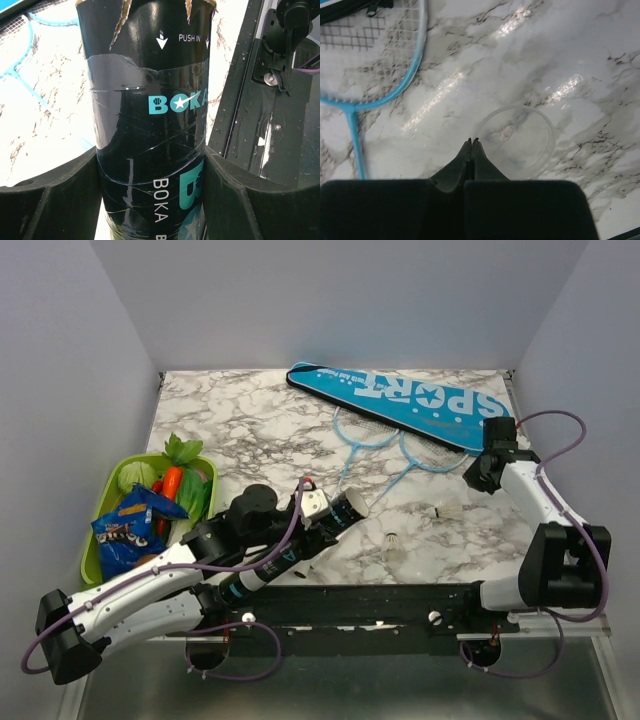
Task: Pack up the badminton gear
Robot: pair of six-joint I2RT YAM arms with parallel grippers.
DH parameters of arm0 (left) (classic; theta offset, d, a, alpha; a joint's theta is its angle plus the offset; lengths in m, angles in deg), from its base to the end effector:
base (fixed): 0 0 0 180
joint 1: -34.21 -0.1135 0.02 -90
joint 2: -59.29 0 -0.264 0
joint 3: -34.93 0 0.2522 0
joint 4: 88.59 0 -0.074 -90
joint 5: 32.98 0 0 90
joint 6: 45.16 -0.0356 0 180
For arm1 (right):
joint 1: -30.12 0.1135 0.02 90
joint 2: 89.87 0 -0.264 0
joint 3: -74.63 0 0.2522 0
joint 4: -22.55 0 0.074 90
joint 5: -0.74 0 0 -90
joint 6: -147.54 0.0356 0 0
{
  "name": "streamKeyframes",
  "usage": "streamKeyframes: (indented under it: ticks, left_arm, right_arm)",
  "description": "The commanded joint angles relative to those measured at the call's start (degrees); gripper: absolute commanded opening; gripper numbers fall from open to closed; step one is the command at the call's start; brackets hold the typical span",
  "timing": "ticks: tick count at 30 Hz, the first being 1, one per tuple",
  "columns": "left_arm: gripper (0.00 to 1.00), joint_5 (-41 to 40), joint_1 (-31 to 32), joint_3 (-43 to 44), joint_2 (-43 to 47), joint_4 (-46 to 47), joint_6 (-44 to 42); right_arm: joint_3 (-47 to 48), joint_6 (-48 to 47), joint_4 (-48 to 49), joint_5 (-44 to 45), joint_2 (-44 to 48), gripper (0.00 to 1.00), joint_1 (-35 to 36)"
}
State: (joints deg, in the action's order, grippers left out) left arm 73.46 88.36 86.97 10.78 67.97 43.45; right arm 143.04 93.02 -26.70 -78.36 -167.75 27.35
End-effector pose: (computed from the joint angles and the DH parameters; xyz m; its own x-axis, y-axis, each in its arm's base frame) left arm 0.1081 -0.1668 0.2900 -0.1767 0.2843 -0.9423 0.9378 0.3392 -0.0735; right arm 0.2693 -0.0198 0.2370 -0.6107 0.6002 -0.5166 0.6140 0.7709 0.1698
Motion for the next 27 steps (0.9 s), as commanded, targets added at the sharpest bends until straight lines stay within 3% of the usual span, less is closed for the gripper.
streamKeyframes:
  ticks: [1,9,10,14,18,23,27]
  left_arm:
    - [0.13,-2.56,0.43,0.57,2.02,0.00,0.86]
    - [0.13,-3.18,0.43,0.56,2.19,-0.08,0.86]
    - [0.13,-3.09,0.43,0.48,2.19,-0.08,0.86]
    - [0.13,-3.09,0.43,0.39,2.11,0.00,0.86]
    - [0.13,-2.65,0.43,0.39,1.76,0.09,0.77]
    - [0.13,-2.39,0.43,0.48,1.49,0.18,0.60]
    - [0.13,-2.03,0.43,0.57,1.05,0.27,0.60]
  right_arm:
    - [-0.25,2.22,3.49,8.44,-4.46,0.00,-1.89]
    - [1.24,0.11,5.95,9.67,-10.96,0.01,-4.35]
    - [1.33,0.02,6.21,9.50,-11.67,0.04,-4.35]
    - [1.25,-0.85,7.62,8.71,-12.46,0.42,-4.71]
    - [0.81,-1.73,8.33,6.34,-11.41,0.53,-4.71]
    - [-0.95,-2.78,8.33,1.60,-4.75,0.59,-4.71]
    - [-1.30,-6.74,7.19,-8.32,-0.26,0.61,-4.71]
